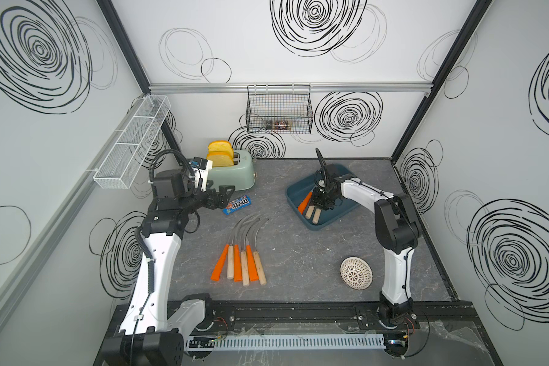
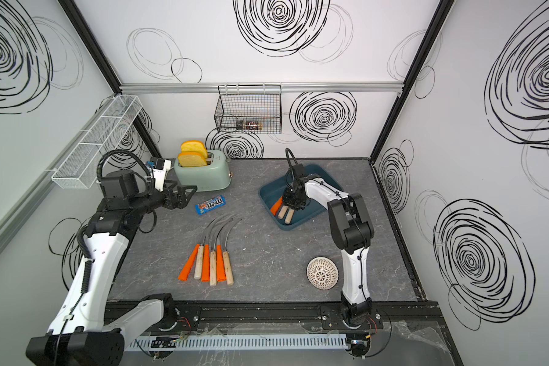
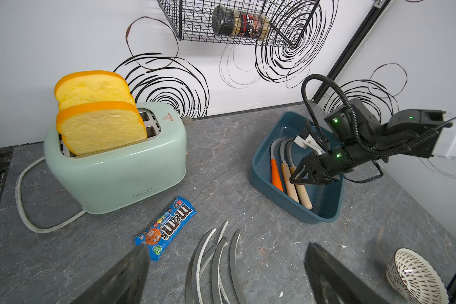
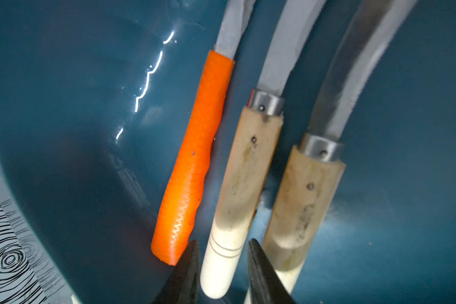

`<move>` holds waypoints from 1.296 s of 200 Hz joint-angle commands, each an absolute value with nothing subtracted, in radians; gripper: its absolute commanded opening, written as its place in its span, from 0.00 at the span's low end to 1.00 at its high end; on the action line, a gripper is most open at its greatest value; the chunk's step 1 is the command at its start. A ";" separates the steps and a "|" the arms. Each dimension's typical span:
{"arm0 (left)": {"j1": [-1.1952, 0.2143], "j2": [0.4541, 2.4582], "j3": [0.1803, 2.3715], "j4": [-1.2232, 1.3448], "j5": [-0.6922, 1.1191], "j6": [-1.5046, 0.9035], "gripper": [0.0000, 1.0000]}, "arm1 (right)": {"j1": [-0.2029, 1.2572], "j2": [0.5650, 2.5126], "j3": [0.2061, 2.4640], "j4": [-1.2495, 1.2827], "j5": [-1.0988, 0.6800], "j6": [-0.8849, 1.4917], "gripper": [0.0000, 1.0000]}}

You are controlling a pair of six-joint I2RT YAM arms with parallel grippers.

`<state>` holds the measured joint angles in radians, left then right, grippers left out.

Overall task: Put small sickles into storage boxes
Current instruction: Place the sickle in the storage box.

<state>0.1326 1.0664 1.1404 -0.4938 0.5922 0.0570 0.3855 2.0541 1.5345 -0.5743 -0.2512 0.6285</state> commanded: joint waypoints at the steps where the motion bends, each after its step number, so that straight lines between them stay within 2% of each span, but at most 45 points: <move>1: 0.126 1.066 1.171 -0.462 0.577 0.058 0.96 | 0.391 1.928 1.501 -0.560 -0.207 0.602 0.35; 54: 0.123 1.032 1.116 -0.478 0.526 0.107 0.96 | 0.487 1.707 1.395 -0.515 -0.055 0.510 0.36; 96: 0.122 1.016 1.107 -0.509 0.475 0.144 0.96 | 0.704 1.611 1.400 -0.584 0.277 0.399 0.39; 106: 0.122 1.008 1.103 -0.508 0.464 0.146 0.96 | 0.738 1.598 1.400 -0.589 0.333 0.375 0.38; 118: 0.122 1.000 1.100 -0.509 0.455 0.147 0.96 | 0.753 1.581 1.390 -0.591 0.391 0.387 0.41; 133: 0.121 0.990 1.100 -0.509 0.445 0.145 0.96 | 0.731 1.557 1.371 -0.594 0.369 0.396 0.47; 174: 0.121 0.952 1.088 -0.516 0.451 0.138 0.96 | 0.582 1.449 1.244 -0.492 0.160 0.433 0.51; 204: 0.121 0.923 1.078 -0.566 0.438 0.166 0.96 | 0.639 1.380 1.195 -0.434 0.303 0.363 0.65; 229: 0.121 0.893 1.046 -0.583 0.414 0.175 0.96 | 0.666 1.331 1.158 -0.382 0.398 0.374 0.67; 259: 0.121 0.874 1.031 -0.583 0.408 0.167 0.96 | 0.509 1.280 1.094 -0.319 0.154 0.410 0.67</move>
